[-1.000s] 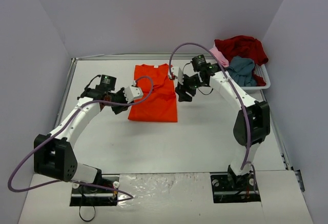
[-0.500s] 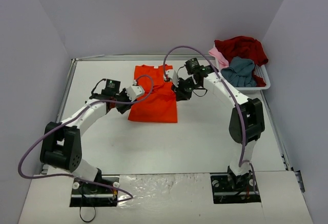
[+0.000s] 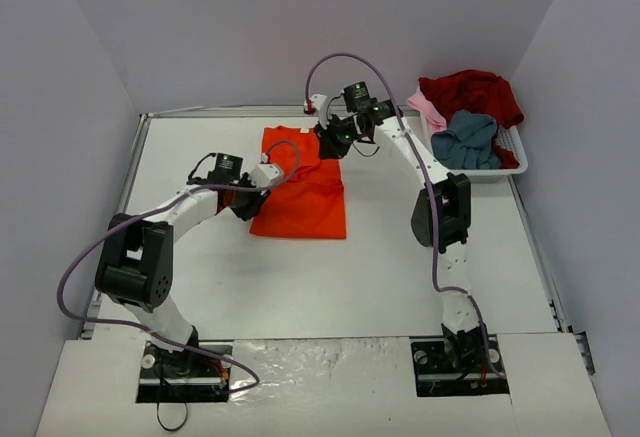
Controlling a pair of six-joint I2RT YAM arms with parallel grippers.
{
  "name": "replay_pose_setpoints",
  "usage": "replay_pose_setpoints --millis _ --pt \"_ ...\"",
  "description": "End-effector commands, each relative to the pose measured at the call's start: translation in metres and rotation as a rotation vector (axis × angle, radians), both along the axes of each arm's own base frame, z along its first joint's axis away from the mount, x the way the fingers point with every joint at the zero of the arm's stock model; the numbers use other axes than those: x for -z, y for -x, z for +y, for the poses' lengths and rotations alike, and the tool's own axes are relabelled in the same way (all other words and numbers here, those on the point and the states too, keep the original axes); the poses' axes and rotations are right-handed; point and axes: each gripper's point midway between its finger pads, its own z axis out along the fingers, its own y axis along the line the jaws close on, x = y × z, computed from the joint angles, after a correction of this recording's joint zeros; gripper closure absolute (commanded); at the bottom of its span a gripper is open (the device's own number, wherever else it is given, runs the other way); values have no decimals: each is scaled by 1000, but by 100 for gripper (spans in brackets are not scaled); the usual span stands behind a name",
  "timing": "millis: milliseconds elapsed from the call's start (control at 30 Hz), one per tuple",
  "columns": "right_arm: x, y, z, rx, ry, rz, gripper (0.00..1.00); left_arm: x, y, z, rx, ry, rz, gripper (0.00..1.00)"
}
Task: Fold and stack the t-shirts
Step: Grab one side of the 2/3 rectangular tshirt with both arms
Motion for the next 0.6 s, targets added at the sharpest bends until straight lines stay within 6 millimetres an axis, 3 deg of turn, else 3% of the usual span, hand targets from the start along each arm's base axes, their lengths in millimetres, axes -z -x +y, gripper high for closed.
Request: replay_pose_setpoints --millis 0,67,100,133,300,500,567 --pt "-2 1 23 21 -71 88 100 -14 -4 -2 -25 45 -2 77" --pt "7 0 33 27 -79 117 100 -12 1 0 -33 58 18 77" --pt "21 1 37 38 -79 159 100 -13 4 -1 -32 74 30 77" --pt "18 0 43 27 -94 157 100 -10 7 2 -38 79 43 77" --pt "41 17 71 -38 -136 250 100 -11 21 1 -27 120 85 77" --pt "41 26 95 -92 -171 264 100 -17 28 -7 -18 183 108 77" --pt "41 27 100 -100 -181 270 95 -18 28 -11 -13 202 116 77"
